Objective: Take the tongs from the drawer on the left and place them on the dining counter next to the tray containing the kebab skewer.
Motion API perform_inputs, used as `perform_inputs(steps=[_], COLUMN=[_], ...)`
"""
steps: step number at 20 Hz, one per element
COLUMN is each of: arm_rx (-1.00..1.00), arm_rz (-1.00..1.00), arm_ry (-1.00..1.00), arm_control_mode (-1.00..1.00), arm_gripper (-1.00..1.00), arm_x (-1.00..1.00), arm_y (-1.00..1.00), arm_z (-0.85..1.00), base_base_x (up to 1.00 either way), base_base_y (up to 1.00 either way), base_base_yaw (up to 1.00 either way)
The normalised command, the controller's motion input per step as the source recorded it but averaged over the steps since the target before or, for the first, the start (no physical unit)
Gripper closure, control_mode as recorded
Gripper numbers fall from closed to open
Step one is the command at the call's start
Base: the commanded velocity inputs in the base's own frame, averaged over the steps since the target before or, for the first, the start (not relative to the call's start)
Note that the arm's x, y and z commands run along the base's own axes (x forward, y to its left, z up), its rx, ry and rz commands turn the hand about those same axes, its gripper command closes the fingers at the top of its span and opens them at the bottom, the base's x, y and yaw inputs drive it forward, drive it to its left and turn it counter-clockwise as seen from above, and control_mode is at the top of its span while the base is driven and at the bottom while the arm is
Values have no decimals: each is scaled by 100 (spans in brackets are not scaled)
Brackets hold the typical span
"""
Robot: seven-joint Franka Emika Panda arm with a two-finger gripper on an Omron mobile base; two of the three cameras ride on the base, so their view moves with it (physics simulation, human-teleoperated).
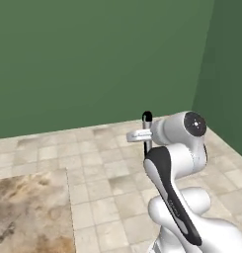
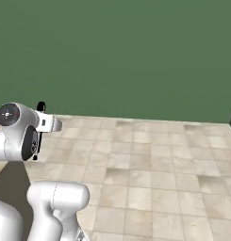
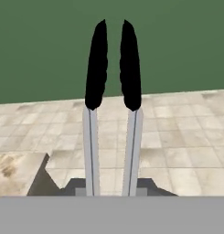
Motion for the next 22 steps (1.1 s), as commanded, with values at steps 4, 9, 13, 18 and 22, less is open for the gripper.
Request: perform_inputs(steps=[4,9,13,18,22], arm_rx=[0,0,0,0,0], arm_rz=[0,0,0,0,0], arm_ry=[0,0,0,0,0], arm_control_mode=[100,100,100,100,100], arm_gripper=[100,100,100,100,100], arm_x=[0,0,0,0,0], arm_y=[0,0,0,0,0], arm_z=[0,0,0,0,0], base_base_x=[100,100,100,100,94], base_base_y=[-22,-28,-33,-15,-12], base_base_yaw=[25,27,35,55,66])
